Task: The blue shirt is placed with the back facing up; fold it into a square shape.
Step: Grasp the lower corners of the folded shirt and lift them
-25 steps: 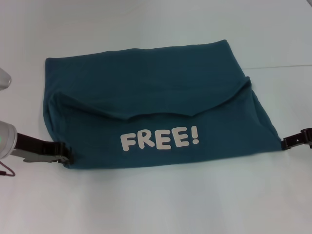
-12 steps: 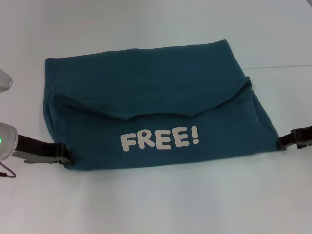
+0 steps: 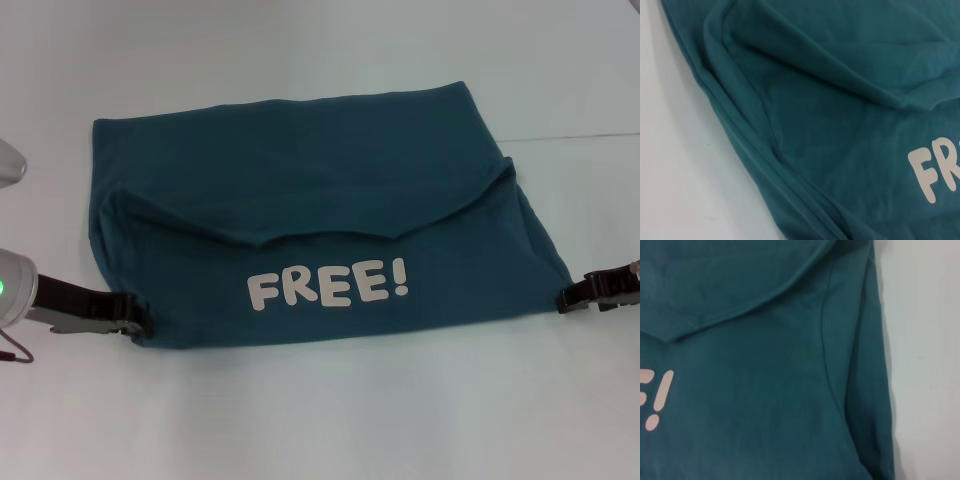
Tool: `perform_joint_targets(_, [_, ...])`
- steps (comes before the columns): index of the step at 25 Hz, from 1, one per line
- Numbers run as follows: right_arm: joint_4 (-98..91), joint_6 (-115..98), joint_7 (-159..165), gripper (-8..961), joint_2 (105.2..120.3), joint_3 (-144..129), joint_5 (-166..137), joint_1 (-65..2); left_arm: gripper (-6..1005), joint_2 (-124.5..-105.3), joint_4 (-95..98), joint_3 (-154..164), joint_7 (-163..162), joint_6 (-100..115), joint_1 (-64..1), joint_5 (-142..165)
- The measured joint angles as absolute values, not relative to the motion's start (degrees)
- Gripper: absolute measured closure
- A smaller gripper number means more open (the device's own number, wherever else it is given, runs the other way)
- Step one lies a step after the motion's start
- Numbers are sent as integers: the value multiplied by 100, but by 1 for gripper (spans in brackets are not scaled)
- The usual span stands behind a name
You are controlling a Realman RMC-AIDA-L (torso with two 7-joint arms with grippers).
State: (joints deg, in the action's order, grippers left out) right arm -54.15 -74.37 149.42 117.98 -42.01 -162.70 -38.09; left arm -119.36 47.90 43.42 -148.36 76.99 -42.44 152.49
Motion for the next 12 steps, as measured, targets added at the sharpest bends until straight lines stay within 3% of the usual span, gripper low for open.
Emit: perform_joint_targets(12, [-4998,-7194,14941,321,11719,-4210,-16268,-3929,894,-11936,4790,4341,-14836,7698,-4251,15249])
